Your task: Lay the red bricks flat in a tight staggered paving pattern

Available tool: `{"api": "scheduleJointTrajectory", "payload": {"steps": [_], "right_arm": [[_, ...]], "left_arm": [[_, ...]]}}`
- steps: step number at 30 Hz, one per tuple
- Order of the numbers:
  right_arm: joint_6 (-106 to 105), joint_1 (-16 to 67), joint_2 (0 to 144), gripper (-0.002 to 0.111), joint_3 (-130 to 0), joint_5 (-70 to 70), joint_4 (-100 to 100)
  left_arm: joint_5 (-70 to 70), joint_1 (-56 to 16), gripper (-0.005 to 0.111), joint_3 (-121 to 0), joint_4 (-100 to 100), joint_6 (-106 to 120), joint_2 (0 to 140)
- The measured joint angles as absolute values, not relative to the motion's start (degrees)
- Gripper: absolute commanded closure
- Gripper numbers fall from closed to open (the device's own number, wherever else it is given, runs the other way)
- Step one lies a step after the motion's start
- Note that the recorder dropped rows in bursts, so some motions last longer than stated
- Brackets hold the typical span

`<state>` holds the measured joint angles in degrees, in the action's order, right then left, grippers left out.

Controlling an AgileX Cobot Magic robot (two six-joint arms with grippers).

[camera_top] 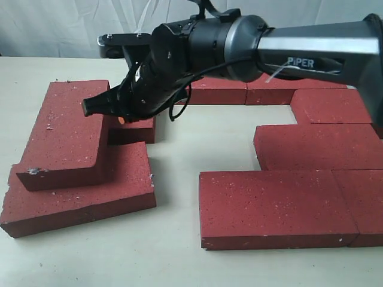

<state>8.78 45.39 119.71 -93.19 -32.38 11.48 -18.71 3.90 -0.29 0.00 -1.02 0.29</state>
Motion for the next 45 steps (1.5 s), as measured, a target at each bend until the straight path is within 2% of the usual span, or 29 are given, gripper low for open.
{"api": "scheduleJointTrajectory", "payload": {"steps": [8,15,23,31,41,45], "right_arm": [[9.0,46.7,123.8,0.109,-93.2,-27.9,18.2],[9.1,51.0,124.0,0.109,-93.2,-24.2,19.8],[8.9,53.2,123.8,0.109,-93.2,-24.3,19.2],[8.9,50.8,118.0,0.109,-93.2,-30.9,16.4],[8.9,41.5,113.5,0.109,-93.2,-44.5,15.3],[8.9,40.3,113.5,0.109,-93.2,-47.7,14.9]], "left_arm": [[-18.7,3.9,0.107,-0.3,0.0,-1.0,0.3],[-18.7,3.9,0.107,-0.3,0.0,-1.0,0.3],[-18.7,3.9,0.107,-0.3,0.0,-1.0,0.3],[-18.7,3.9,0.107,-0.3,0.0,-1.0,0.3],[-18.7,3.9,0.107,-0.3,0.0,-1.0,0.3],[-18.7,3.9,0.107,-0.3,0.0,-1.0,0.3]]}}
